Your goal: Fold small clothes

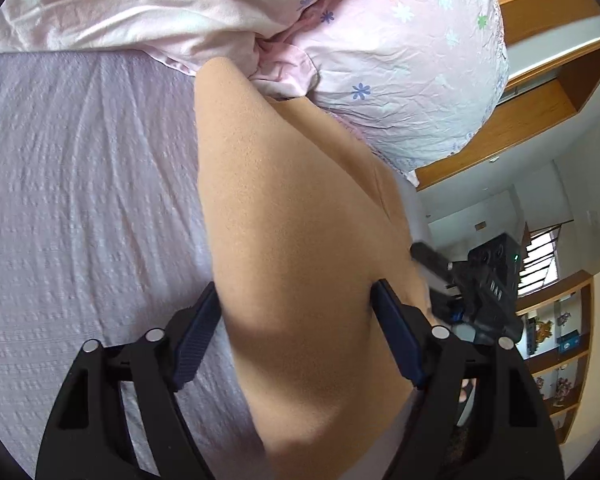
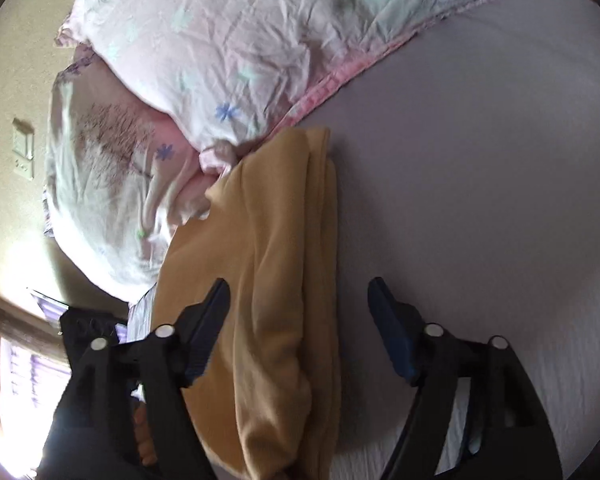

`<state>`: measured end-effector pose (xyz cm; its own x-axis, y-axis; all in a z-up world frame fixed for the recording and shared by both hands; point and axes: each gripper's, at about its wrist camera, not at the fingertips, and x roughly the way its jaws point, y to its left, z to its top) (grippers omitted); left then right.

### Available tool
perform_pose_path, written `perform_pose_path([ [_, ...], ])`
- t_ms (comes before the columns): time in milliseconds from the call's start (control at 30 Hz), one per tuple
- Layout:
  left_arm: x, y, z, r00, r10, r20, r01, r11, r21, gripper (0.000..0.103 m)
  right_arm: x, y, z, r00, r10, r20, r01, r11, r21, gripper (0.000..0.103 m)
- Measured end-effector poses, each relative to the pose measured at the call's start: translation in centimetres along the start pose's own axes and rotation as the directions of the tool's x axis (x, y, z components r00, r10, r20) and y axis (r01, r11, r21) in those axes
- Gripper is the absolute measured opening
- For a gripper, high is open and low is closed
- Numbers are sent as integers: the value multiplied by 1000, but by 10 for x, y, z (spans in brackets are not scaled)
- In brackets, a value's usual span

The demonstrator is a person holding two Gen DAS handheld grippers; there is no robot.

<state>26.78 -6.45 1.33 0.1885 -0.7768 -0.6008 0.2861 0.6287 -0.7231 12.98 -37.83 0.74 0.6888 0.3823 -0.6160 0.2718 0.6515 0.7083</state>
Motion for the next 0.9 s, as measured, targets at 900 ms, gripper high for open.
perform_pose_path([
  [900, -127, -41, -114, 941, 192, 278, -302, 847, 437, 59, 87, 123, -11, 998, -3, 64, 16, 981, -192, 43],
])
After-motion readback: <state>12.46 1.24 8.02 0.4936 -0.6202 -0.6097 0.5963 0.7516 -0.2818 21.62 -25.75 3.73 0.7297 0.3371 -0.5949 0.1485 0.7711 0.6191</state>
